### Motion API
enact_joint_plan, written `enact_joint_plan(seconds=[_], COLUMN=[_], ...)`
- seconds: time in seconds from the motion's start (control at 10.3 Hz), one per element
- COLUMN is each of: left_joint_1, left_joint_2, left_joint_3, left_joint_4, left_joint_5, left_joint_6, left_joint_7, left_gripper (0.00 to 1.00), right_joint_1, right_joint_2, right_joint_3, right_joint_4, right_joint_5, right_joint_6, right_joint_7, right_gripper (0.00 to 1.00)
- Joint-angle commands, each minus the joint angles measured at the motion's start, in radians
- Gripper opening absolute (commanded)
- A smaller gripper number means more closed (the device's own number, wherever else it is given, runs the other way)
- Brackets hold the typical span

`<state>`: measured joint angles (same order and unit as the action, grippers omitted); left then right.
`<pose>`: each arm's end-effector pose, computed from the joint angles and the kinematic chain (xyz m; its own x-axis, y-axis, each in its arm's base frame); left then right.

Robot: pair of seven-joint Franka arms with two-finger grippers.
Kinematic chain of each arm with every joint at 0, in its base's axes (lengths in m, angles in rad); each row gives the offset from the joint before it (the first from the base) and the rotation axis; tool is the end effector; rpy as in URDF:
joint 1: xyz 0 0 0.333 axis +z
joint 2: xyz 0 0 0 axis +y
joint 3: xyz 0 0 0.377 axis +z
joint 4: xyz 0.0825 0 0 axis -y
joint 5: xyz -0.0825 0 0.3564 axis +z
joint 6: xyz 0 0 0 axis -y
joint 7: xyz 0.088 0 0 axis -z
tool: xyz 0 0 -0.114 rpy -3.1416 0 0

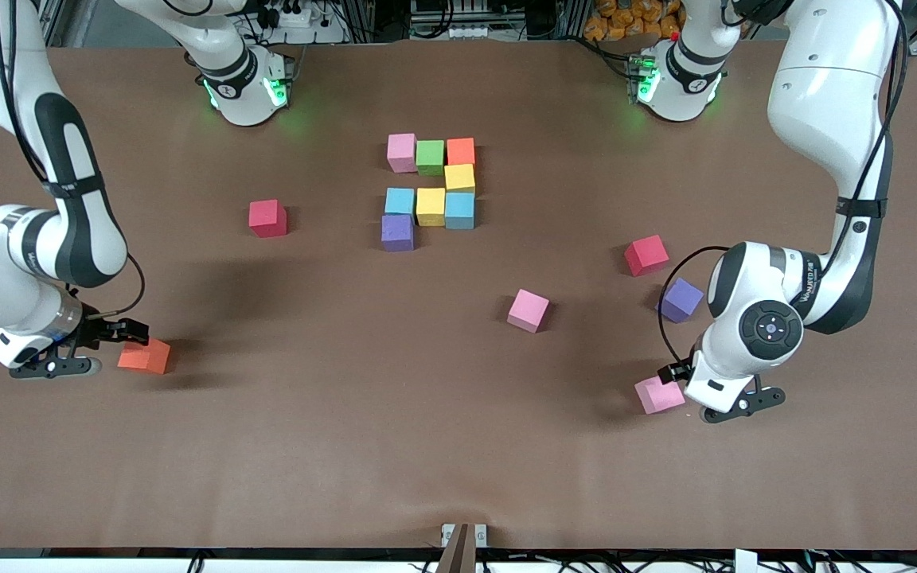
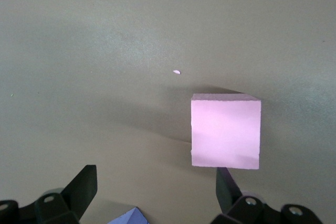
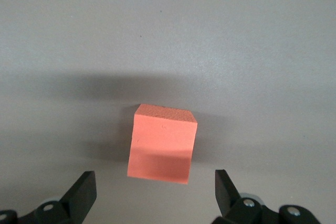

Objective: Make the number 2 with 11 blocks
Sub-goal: 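Lower the right gripper and grasp the orange cube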

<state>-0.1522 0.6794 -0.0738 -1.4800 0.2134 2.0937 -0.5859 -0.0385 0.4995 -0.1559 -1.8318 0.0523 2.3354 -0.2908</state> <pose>0.7108 -0.1396 0.3271 0.9660 0.2581 0.0150 0.2574 -0.9550 -0.1470 0.6466 -0.1140 0.3282 0.9968 0.0794 0.0003 0.0794 -0.9961 0.0380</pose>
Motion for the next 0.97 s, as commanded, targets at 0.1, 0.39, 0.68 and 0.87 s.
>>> enact_joint_plan(seconds=[0.1,0.39,0.68,0.87], left_joint_1=[-0.009,-0.009,-0.009,-0.009], left_joint_2=[0.005,0.003,0.005,0.005], left_joint_3=[0.005,0.005,0.005,0.005], left_joint_4=[0.009,0.009,0.009,0.009], left_joint_5=[0.027,0.027,0.027,0.027], left_joint_6=[0.003,0.003,0.003,0.003], left_joint_7=[-0.022,-0.022,-0.022,-0.022], left_gripper=[1.0,1.0,1.0,1.0], right_joint_1=[-0.018,-0.03,-0.05,-0.052], right_joint_2=[0.065,0.074,0.086,0.103], right_joint_3=[0.021,0.021,0.021,0.021], right_joint_4=[0.057,0.063,0.066,0.068], right_joint_5=[0.036,0.049,0.052,0.055], right_joint_6=[-0.004,-0.002,0.004,0.037], right_joint_7=[-0.004,-0.016,-0.039,-0.025], right_gripper=[1.0,1.0,1.0,0.99])
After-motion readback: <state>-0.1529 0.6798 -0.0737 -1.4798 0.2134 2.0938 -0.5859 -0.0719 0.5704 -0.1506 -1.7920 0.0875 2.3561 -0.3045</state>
